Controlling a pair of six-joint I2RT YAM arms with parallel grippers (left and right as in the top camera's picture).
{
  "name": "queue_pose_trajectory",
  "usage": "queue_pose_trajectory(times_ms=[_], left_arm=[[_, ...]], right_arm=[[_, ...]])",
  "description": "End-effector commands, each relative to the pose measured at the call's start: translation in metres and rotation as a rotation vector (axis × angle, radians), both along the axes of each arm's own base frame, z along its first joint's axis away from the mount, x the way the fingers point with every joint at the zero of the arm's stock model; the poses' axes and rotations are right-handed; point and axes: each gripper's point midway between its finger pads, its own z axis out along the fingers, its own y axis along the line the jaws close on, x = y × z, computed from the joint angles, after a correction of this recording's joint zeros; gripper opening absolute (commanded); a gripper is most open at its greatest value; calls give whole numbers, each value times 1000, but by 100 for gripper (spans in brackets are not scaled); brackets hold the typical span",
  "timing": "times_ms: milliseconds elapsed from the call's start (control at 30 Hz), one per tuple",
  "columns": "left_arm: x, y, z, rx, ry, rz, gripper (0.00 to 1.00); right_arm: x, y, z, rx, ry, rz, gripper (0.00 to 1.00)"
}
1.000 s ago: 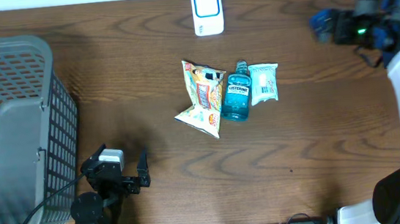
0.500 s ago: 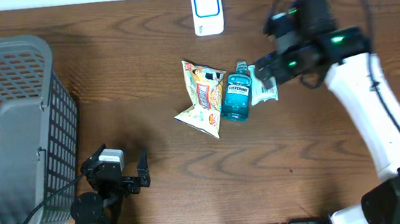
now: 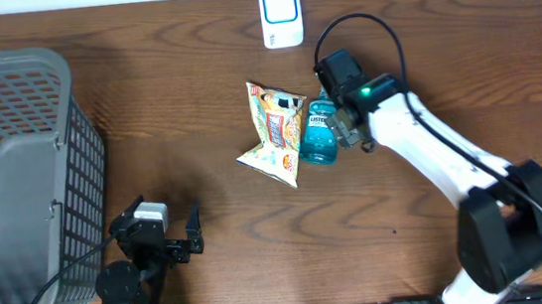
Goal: Scan the item barcode
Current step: 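Move the right gripper to the mint-green wipes pack and grasp it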
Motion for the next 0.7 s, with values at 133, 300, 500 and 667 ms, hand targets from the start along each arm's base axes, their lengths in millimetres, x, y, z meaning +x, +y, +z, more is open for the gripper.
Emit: queue_pose_trajectory(times_ms=[133, 300, 500, 667], left_arm=[[-1, 1, -11, 11, 29, -3, 98], [-1, 0, -11, 11, 29, -3, 98], [-1, 0, -11, 11, 29, -3, 98], [-1, 0, -11, 11, 29, -3, 98]], right_arm=[[6, 16, -31, -109, -18, 15, 93], [10, 29, -46, -200, -57, 53, 99], [13, 26, -61, -279, -71, 49, 97], [18, 26, -63, -255, -100, 12, 93]])
